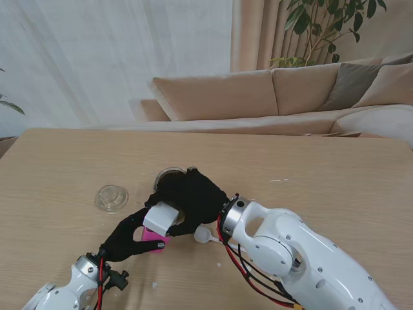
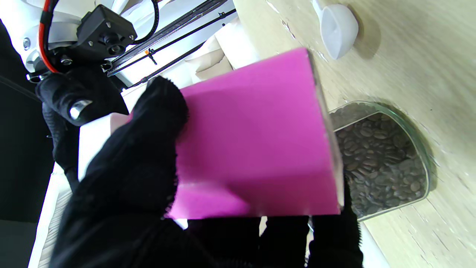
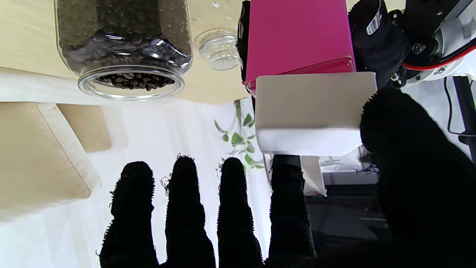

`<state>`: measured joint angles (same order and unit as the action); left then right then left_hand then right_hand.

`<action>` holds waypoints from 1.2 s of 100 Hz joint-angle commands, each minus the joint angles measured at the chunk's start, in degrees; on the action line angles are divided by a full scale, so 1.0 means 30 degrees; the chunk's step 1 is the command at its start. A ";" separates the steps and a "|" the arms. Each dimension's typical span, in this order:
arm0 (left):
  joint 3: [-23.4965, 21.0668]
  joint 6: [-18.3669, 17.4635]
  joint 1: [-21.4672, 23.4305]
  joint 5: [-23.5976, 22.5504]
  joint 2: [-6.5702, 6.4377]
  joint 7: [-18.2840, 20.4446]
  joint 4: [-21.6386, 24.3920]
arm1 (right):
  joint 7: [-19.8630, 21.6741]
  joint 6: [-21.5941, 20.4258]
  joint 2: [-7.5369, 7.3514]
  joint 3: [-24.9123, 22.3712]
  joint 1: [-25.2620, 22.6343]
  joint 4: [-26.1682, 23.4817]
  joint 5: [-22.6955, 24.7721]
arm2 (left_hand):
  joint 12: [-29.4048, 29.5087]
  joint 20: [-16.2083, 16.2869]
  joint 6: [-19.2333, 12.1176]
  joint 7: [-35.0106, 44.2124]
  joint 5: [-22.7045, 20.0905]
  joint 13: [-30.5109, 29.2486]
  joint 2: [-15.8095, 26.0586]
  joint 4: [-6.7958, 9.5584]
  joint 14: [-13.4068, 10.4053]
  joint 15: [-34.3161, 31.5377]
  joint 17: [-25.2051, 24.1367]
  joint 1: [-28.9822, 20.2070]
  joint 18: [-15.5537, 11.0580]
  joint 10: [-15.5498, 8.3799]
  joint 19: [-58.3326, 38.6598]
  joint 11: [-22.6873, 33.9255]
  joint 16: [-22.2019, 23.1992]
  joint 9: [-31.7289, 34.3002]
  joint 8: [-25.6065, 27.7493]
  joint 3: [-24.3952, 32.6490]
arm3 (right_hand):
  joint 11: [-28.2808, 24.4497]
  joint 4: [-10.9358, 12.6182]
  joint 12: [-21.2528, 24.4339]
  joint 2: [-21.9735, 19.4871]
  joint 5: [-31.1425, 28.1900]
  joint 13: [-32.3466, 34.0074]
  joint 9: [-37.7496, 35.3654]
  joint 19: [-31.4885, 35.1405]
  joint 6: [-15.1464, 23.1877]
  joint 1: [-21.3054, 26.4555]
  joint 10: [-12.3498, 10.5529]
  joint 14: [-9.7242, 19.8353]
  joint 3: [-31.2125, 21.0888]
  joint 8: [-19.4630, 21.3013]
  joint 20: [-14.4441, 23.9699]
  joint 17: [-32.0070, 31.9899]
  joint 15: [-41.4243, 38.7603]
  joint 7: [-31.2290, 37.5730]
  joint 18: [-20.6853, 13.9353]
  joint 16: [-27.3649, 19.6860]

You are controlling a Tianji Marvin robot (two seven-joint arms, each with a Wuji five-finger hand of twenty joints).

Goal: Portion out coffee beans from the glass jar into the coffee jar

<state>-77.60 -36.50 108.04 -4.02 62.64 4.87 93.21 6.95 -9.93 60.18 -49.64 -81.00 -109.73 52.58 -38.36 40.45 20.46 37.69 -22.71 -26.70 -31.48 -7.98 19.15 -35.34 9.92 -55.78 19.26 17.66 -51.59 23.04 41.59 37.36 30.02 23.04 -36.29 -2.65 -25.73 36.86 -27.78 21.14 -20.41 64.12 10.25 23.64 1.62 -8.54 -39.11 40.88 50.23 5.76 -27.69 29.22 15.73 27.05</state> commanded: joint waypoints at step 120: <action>-0.0047 -0.0208 0.0102 -0.0253 0.0145 0.0077 0.0192 | 0.1052 -0.0922 0.0043 0.0870 0.1202 0.0840 -0.0749 | -0.3811 0.2000 -0.2397 0.3877 -0.1256 -0.0876 0.2628 0.1032 0.0434 -0.3102 0.0634 -0.3309 0.0592 -0.0945 -0.2696 0.2253 0.2399 0.2814 0.0742 0.1310 | 0.0612 -0.1020 0.0159 -0.0774 -0.2972 0.2433 -0.5939 0.0461 0.0521 0.1286 -0.1917 0.0066 -0.1770 0.1819 0.0215 0.0814 0.0083 0.5867 -0.0005 0.0020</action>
<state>-77.72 -36.72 108.03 -4.71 62.65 4.53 93.13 9.35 -13.61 59.87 -47.50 -77.16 -107.46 50.67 -44.34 44.82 20.46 40.15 -22.82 -27.39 -31.51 -7.98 20.44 -42.15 11.31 -55.80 20.23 18.40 -57.53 23.03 46.60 38.99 30.04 20.83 -28.95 -4.63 -22.80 40.68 -27.23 26.91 -32.59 64.18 13.92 29.71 -3.59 -8.54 -44.24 40.20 50.19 8.06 -25.94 31.89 15.75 26.00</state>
